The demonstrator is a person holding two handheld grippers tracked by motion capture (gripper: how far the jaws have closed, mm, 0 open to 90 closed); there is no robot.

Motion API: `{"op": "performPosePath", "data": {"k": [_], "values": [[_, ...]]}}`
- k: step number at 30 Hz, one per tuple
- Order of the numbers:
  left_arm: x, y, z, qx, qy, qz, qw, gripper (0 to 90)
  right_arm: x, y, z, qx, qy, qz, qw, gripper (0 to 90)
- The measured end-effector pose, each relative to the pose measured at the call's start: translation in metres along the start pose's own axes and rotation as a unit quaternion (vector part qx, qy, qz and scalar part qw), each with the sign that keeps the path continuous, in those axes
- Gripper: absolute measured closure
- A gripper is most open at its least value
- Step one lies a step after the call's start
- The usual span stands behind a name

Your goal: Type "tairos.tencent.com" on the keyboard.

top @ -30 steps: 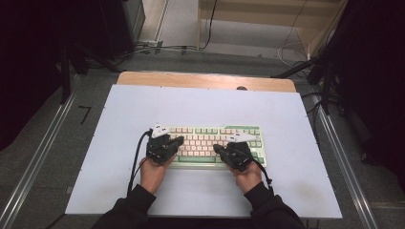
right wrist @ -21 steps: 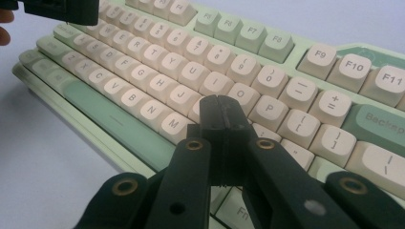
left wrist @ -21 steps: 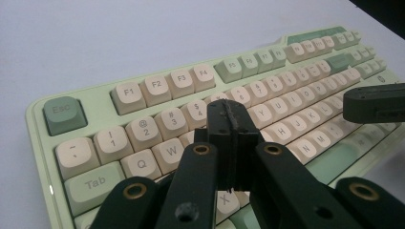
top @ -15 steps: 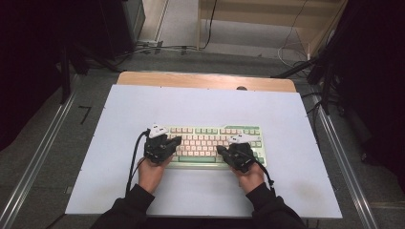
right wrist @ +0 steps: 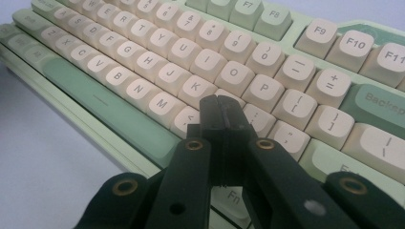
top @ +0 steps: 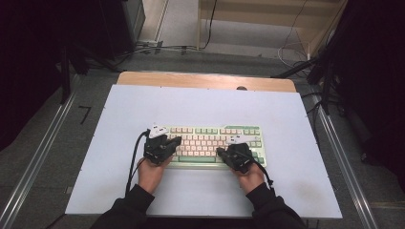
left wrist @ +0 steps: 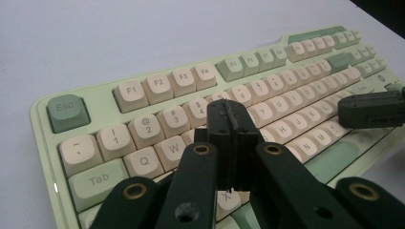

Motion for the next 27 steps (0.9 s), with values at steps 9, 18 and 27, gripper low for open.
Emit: {"op": "performPosePath", "data": {"k": [9, 18, 27], "values": [[0.000, 0.001, 0.000, 0.003, -0.002, 0.000, 1.0000, 90.0, -0.006, 0.000, -0.006, 0.006, 0.022, -0.002, 0.9997, 87.8], [0.001, 0.002, 0.003, 0.006, -0.007, 0.002, 1.0000, 90.0, -0.005, 0.003, -0.010, 0.017, 0.030, -0.009, 0.9994, 87.8], [0.004, 0.007, 0.006, 0.014, -0.018, 0.009, 0.9997, 90.0, -0.003, 0.004, -0.016, 0.018, 0.039, -0.008, 0.9990, 87.8]]}}
Point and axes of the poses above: each handheld gripper's, and its own axes: x roughly forward along the jaws, z roughly out of its underside, y roughly to its right, the point moved 5 cm from there along x, roughly forward along the jaws, and after that the axes turned 6 degrees about -x, right-handed, at the moved point
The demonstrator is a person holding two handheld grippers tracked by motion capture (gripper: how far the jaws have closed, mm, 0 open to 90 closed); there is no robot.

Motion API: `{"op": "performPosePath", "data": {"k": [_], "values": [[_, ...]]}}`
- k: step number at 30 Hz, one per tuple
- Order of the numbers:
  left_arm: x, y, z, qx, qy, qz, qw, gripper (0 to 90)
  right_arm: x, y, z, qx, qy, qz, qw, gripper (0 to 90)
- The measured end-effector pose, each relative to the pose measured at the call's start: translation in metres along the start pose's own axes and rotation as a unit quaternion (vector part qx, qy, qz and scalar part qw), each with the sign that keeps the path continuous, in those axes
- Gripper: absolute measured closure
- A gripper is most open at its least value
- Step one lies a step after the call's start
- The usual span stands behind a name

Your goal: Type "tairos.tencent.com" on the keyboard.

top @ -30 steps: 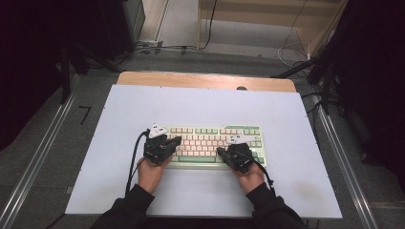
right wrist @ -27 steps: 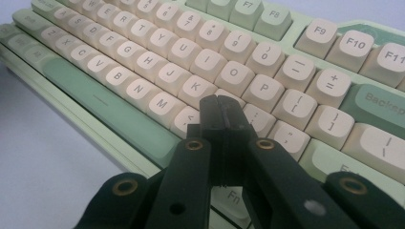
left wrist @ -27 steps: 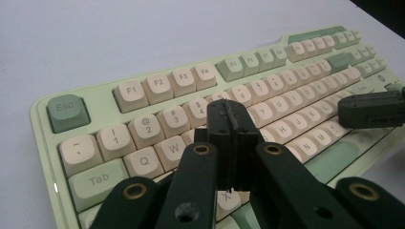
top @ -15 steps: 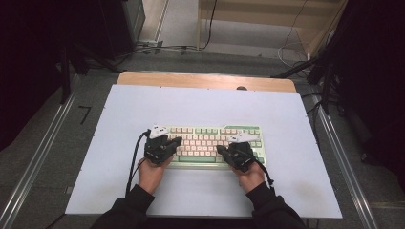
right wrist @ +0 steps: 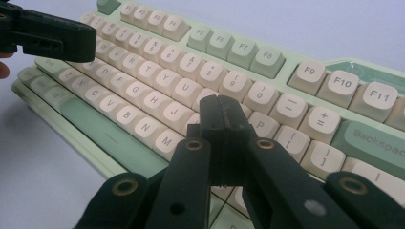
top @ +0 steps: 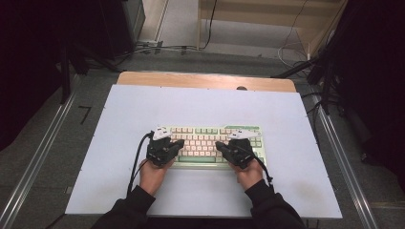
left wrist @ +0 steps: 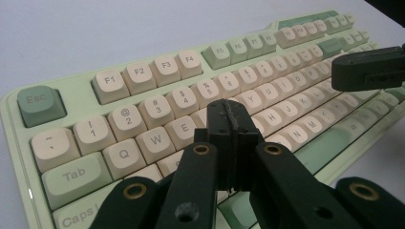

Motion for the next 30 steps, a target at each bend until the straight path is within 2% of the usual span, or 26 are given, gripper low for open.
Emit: {"op": "performPosePath", "data": {"k": [17, 30], "values": [[0.002, 0.006, 0.009, 0.005, -0.018, 0.008, 0.9998, 90.0, 0.003, -0.001, -0.010, -0.002, 0.015, 0.003, 0.9999, 87.8], [0.005, 0.006, 0.012, 0.010, -0.030, 0.006, 0.9995, 90.0, 0.004, -0.001, -0.012, -0.002, 0.015, 0.004, 0.9999, 87.8]]}}
Point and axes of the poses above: each handheld gripper's, and its own axes: x roughly forward along the jaws, z roughly out of its underside, y roughly to its right, the point moved 5 cm from there along x, roughly forward along the jaws, and after that the axes turned 6 degrees about -x, right-handed, at the moved point
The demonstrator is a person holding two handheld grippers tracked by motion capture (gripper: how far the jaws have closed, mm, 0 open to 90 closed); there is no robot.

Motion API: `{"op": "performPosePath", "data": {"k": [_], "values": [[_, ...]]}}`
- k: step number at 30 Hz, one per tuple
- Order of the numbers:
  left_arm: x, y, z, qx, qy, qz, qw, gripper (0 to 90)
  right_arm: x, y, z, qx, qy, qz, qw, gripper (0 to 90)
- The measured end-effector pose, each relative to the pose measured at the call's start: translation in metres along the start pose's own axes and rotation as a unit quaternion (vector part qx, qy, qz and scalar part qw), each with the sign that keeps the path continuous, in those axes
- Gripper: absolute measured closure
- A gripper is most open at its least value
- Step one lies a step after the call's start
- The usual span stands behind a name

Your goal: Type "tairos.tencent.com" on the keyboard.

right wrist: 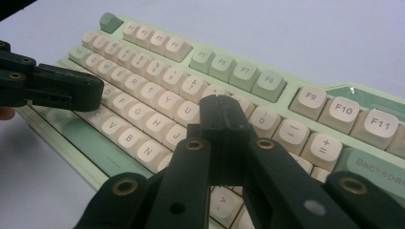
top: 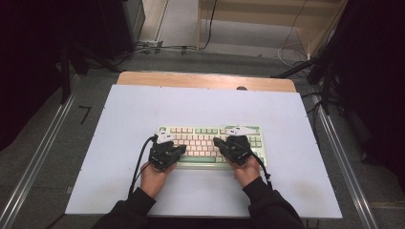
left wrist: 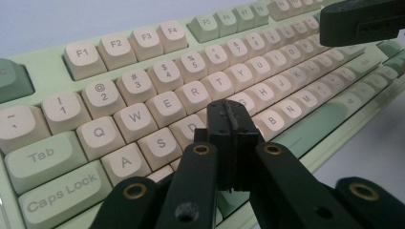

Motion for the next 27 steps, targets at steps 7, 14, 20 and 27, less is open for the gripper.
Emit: {"op": "performPosePath", "data": {"k": [7, 14, 20, 27], "values": [[0.001, 0.001, 0.001, 0.002, -0.005, 0.002, 1.0000, 90.0, 0.000, 0.000, 0.000, -0.001, 0.000, -0.001, 1.0000, 87.8], [0.004, 0.003, 0.004, 0.007, -0.020, 0.005, 0.9998, 90.0, -0.001, 0.000, 0.000, -0.001, -0.001, -0.001, 1.0000, 87.8], [-0.004, 0.002, -0.003, -0.003, 0.009, 0.006, 0.9999, 90.0, -0.001, 0.000, -0.001, 0.000, 0.003, 0.000, 1.0000, 87.8], [-0.010, -0.008, -0.009, -0.021, 0.035, 0.001, 0.9992, 90.0, 0.001, 0.001, -0.001, 0.002, 0.002, 0.004, 1.0000, 87.8]]}}
Point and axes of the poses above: each handheld gripper's, and its own axes: x roughly forward along the jaws, z roughly out of its underside, y roughly to its right, the point moved 5 cm from there along x, roughly forward along the jaws, and after that the axes turned 6 degrees about -x, right-handed, at the moved point
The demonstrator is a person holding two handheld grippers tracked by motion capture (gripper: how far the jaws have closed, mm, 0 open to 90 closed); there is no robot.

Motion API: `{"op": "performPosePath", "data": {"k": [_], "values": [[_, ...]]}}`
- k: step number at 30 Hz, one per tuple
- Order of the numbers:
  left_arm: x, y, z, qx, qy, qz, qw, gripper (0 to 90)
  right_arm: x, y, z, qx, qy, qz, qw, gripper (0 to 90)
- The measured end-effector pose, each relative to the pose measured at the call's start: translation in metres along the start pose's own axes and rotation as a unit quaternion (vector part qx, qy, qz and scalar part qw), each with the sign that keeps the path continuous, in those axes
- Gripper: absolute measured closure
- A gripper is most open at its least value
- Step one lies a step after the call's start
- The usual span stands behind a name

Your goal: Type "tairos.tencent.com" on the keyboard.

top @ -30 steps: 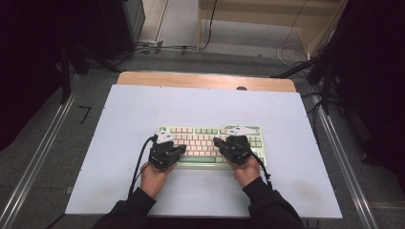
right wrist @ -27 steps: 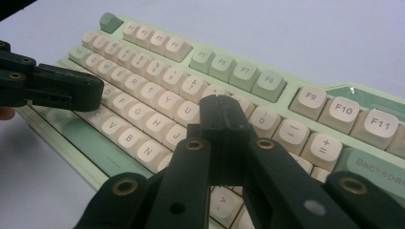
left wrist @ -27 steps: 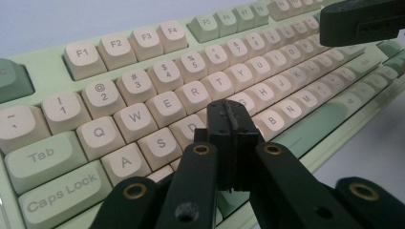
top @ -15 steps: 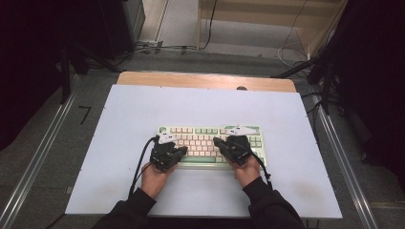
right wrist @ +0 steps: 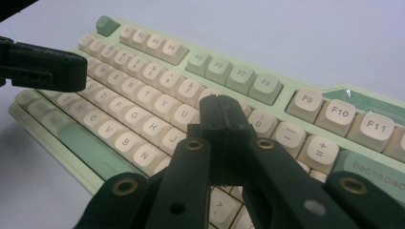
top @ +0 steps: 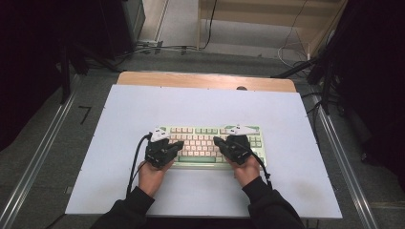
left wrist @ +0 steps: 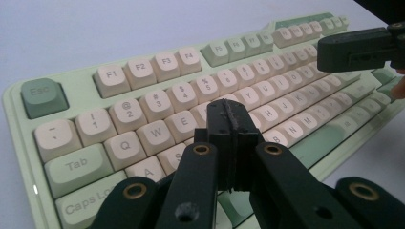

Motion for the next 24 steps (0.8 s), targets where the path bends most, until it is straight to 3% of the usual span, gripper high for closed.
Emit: {"op": "performPosePath", "data": {"k": [24], "values": [[0.003, -0.003, 0.000, -0.004, -0.003, -0.004, 1.0000, 90.0, 0.017, 0.007, 0.005, 0.000, -0.020, 0.019, 0.9996, 87.8]]}}
Point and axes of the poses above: each handheld gripper's, and its own axes: x roughly forward along the jaws, z roughly out of its underside, y roughly to its right, the point moved 5 cm from there along x, roughly forward along the jaws, and after that the axes turned 6 degrees about -x, right-handed, at the moved point
